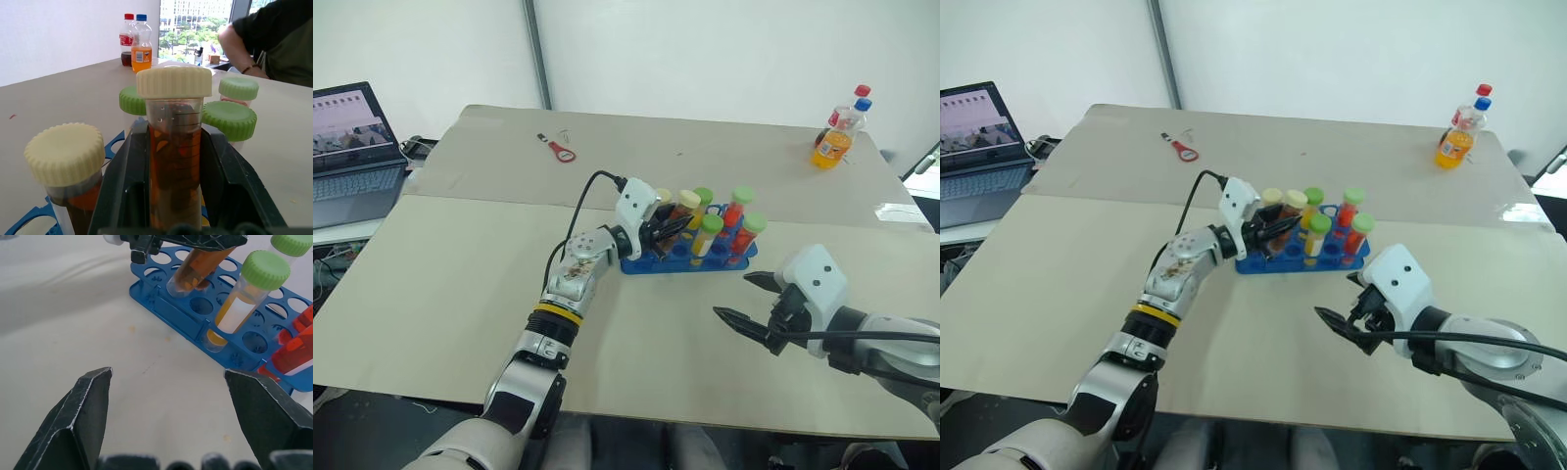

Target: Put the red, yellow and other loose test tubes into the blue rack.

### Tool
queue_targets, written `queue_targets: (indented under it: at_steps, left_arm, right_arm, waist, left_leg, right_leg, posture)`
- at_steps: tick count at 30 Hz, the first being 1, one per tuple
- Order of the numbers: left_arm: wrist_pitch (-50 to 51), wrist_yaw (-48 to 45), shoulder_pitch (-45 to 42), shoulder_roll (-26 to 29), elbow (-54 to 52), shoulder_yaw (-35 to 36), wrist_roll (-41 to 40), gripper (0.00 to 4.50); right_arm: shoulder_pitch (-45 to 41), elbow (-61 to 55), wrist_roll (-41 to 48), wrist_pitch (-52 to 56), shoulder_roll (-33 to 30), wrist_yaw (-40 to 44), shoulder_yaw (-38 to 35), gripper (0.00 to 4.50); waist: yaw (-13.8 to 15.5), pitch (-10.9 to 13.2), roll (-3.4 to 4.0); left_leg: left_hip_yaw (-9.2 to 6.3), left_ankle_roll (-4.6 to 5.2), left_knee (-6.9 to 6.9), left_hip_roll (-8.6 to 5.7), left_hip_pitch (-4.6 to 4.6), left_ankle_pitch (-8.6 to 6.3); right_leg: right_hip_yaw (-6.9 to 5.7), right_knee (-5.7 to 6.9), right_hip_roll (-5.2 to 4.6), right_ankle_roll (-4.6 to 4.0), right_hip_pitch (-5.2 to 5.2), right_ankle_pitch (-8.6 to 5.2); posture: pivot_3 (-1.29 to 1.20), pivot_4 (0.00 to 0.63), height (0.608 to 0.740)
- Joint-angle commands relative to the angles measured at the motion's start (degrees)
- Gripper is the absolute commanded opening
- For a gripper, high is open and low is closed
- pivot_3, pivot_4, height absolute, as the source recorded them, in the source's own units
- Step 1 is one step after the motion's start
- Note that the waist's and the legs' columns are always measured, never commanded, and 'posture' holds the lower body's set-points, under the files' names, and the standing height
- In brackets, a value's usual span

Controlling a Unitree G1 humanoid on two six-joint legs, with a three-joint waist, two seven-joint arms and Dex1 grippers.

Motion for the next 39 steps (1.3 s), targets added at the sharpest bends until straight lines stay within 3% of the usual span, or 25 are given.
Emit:
queue_targets:
  at_steps: [1, 12, 20, 23, 27, 32, 39]
  left_arm:
    - [-1.73, 1.14, -0.1, -1.04, 0.6, -0.07, 0.87, 0.87]
    - [-7.54, 1.55, 8.36, -0.33, -4.63, -0.65, 1.75, 0.87]
    - [-6.91, -1.78, 10.77, 3.26, -8.1, -0.85, 1.44, 4.47]
    - [-5.17, -4.36, 11.85, 7.56, -11.98, -0.71, 1.28, 4.47]
    - [4.86, -6.84, 14.42, 15.41, -22.03, 0.2, -0.16, 4.47]
    - [13.17, -8.76, 19.35, 27.33, -35.31, 2.59, 0.46, 4.47]
    - [17.6, -16.34, 22.07, 43.41, -37.2, 10.65, -4.0, 4.47]
  right_arm:
    - [0.18, -2.02, 0.42, 0.16, 0.37, -0.96, -2.33, 4.06]
    - [-2.23, -1.39, 0.0, -0.1, 2.68, -4.23, -1.54, 4.06]
    - [-5.31, 0.33, -0.65, -0.31, 3.57, -5.47, -0.14, 4.06]
    - [-6.02, 1.03, -1.54, -1.37, 3.3, -4.37, 0.29, 4.06]
    - [-5.96, 3.13, -5.28, -6.97, 1.96, 0.26, 0.08, 4.06]
    - [-3.79, 11.45, -9.5, -18.34, -1.5, 14.39, -3.23, 4.06]
    - [0.0, 23.36, -11.09, -24.72, -10.37, 33.86, -10.94, 4.06]
  waist:
    - [0.05, 0.0, 0.0]
    - [-0.07, -0.02, 0.03]
    - [-0.16, -0.02, 0.04]
    - [-0.19, -0.02, 0.04]
    - [-0.48, -0.03, 0.07]
    - [-0.72, -0.04, 0.08]
    - [-0.73, -0.03, 0.1]
  left_leg:
    - [0.0, 0.0, 0.0, -0.01, 0.0, 0.0]
    - [-0.02, 0.0, -0.01, 0.0, 0.03, 0.0]
    - [-0.02, 0.0, -0.03, 0.01, 0.02, 0.0]
    - [-0.02, 0.0, -0.02, 0.01, 0.02, 0.0]
    - [-0.02, 0.0, -0.05, 0.03, 0.04, 0.0]
    - [-0.01, 0.0, -0.07, 0.05, 0.06, 0.0]
    - [0.04, 0.0, -0.14, 0.11, 0.17, 0.0]
  right_leg:
    - [0.0, -0.01, 0.0, 0.0, 0.01, 0.0]
    - [0.02, 0.0, 0.0, 0.0, 0.02, 0.0]
    - [0.01, 0.01, 0.02, 0.0, -0.02, 0.0]
    - [0.02, 0.01, 0.01, 0.0, -0.02, 0.0]
    - [0.02, 0.04, 0.02, 0.0, -0.03, 0.0]
    - [0.0, 0.02, 0.02, 0.01, -0.02, -0.01]
    - [-0.01, -0.03, 0.03, -0.01, 0.02, -0.02]
  posture:
    - [0.0, 0.15, 0.728]
    - [0.0, 0.15, 0.728]
    - [0.0, 0.15, 0.728]
    - [0.0, 0.15, 0.728]
    - [0.0, 0.15, 0.728]
    - [0.0, 0.15, 0.728]
    - [0.0, 0.15, 0.728]
